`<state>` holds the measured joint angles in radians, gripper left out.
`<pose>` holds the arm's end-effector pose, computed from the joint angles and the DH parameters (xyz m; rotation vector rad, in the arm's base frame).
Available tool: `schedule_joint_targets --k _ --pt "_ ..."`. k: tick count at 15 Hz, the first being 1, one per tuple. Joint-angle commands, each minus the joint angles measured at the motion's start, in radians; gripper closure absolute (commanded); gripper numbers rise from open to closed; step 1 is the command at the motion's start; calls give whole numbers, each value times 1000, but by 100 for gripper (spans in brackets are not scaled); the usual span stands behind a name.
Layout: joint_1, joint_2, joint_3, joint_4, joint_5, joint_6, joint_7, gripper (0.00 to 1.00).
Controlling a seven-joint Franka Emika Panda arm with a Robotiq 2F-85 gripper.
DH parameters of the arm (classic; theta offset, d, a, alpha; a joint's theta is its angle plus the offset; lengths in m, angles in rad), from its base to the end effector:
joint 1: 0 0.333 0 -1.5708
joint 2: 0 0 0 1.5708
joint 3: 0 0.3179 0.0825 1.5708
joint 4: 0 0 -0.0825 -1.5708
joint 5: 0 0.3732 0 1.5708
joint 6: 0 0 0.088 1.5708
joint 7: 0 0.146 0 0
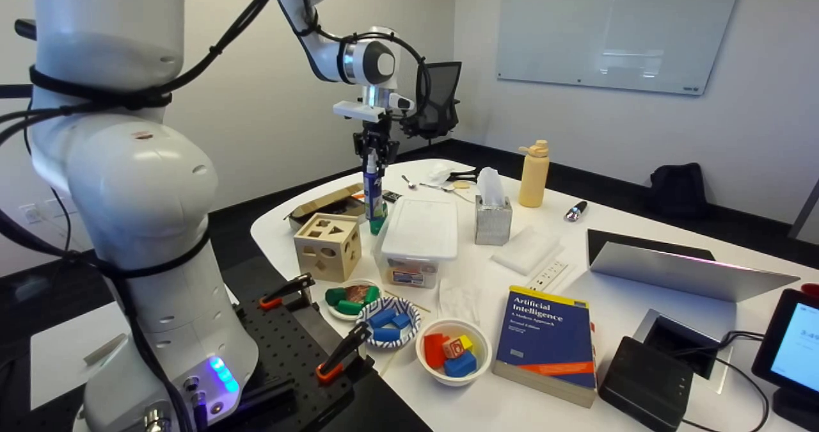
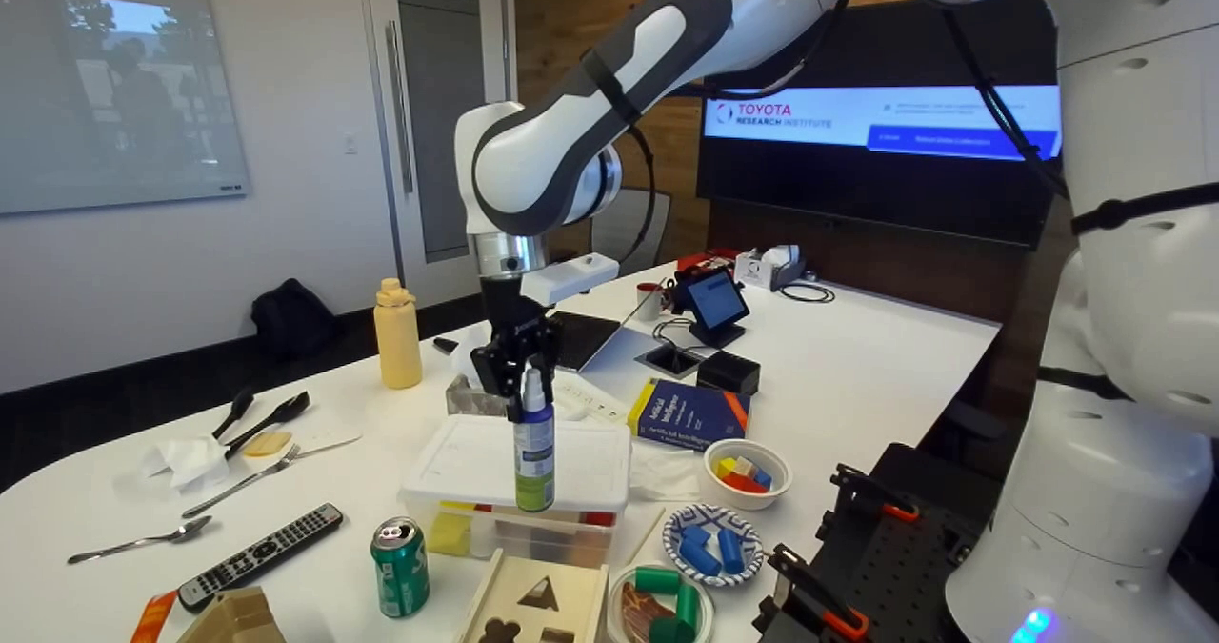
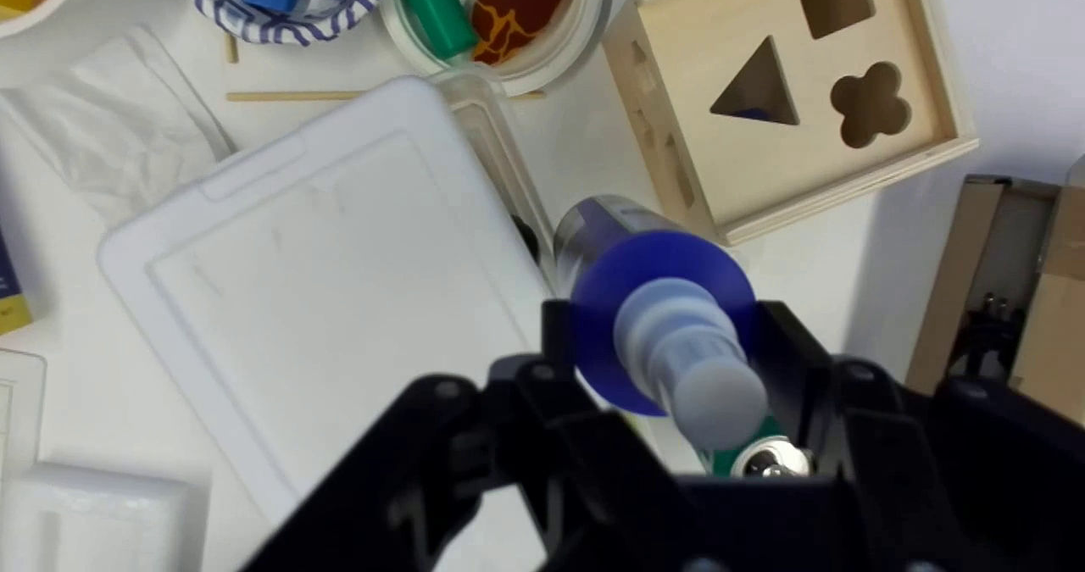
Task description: Move the blue bottle to the left side of the table
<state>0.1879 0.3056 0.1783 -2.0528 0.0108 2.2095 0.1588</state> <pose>0.5244 0.2017 0.2504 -3.0947 -0.3044 0.2422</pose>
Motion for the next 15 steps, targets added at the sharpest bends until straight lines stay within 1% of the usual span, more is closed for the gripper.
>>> schedule_joint_targets --k 1,5,15 --pt "56 53 15 44 -15 42 15 70" --pt "100 135 6 100 -42 107 21 70" --pt "105 272 -19 275 -54 103 0 70"
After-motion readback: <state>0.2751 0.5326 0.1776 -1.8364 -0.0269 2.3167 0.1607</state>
